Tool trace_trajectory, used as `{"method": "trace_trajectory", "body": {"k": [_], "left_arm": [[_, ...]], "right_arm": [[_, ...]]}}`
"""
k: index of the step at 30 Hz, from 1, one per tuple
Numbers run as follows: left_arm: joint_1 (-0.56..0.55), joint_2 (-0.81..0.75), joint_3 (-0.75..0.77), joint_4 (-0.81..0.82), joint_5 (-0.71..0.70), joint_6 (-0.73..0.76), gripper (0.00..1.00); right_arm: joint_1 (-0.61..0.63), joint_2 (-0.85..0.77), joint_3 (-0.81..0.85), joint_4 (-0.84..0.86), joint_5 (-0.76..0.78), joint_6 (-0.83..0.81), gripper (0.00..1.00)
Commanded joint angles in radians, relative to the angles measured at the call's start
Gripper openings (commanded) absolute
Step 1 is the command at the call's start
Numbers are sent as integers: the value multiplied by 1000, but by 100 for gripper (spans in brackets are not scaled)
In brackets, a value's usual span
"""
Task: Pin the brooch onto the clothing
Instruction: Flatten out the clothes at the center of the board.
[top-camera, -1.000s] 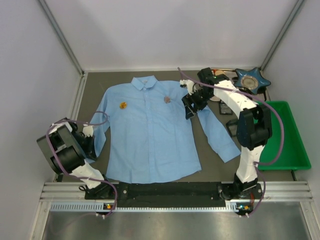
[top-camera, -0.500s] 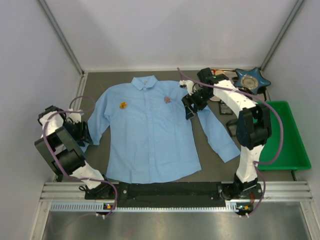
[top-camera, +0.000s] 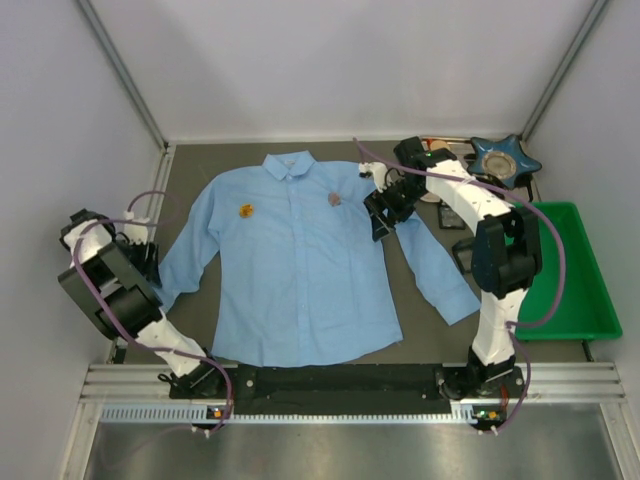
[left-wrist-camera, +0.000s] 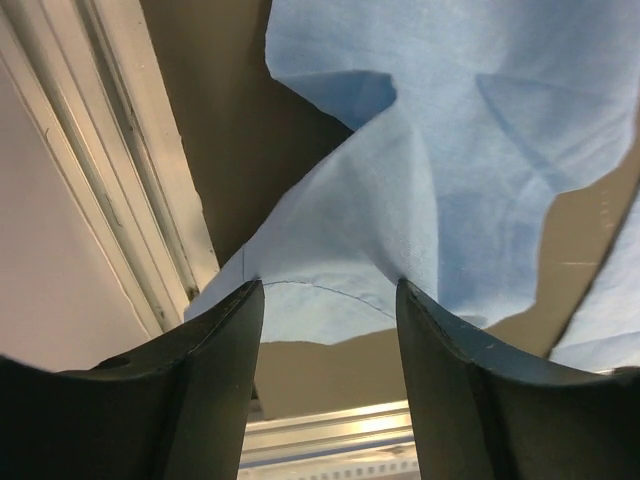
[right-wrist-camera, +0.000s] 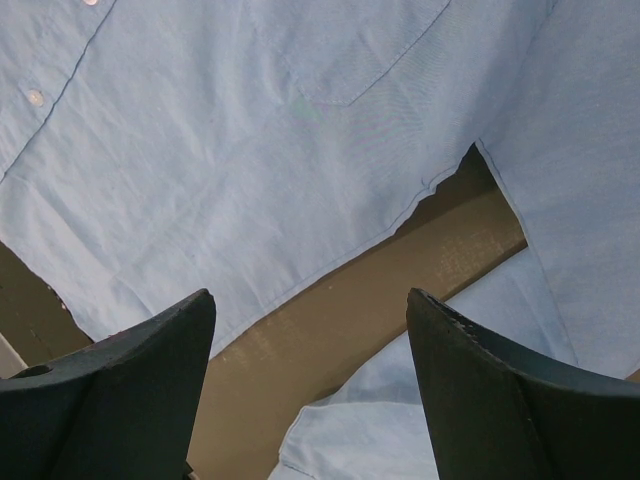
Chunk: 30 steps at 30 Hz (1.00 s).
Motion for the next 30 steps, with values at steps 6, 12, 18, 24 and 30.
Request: {"method": "trace_trajectory", "body": {"k": [6, 12, 18, 24, 30], "left_arm": [[30, 96, 24, 35, -44, 223, 61], [32, 96, 8, 46, -55, 274, 62], [30, 119, -75, 95, -107, 279, 46], [32, 101, -167, 110, -124, 231, 38], [32, 69, -198, 102, -132, 173, 5]], "right_arm": [[12, 0, 42, -14, -12, -33, 77], [12, 1, 32, -14, -18, -34, 76], [12, 3, 36, -17, -19, -33, 76], [12, 9, 39, -14, -22, -30, 77], [12, 32, 65, -14, -23, -19, 76]]}}
